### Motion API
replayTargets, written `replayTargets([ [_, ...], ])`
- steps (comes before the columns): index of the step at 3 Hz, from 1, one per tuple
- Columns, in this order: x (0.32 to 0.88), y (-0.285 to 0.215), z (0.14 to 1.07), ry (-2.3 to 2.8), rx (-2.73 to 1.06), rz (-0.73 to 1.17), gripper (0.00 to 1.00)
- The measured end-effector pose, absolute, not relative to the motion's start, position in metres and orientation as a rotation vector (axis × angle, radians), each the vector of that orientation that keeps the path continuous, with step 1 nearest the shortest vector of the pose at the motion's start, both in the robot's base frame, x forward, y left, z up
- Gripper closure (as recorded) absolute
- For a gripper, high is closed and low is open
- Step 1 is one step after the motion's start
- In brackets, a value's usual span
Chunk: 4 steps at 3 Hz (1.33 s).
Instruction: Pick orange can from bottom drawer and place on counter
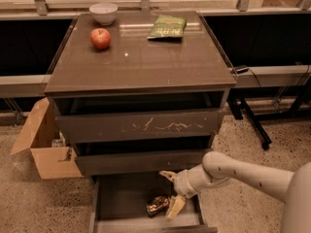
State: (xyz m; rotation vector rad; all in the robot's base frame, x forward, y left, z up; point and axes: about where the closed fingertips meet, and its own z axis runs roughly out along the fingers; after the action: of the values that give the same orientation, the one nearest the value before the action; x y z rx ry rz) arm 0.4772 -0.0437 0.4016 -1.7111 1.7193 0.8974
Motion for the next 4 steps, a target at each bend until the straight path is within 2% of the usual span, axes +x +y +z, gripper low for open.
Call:
replayTargets([
  [2,0.494,-0.035,0.280,1.725,-1.755,0.951,0.00],
  [4,0.516,-0.033,0.215,1.723,-1.774,0.932,0.00],
])
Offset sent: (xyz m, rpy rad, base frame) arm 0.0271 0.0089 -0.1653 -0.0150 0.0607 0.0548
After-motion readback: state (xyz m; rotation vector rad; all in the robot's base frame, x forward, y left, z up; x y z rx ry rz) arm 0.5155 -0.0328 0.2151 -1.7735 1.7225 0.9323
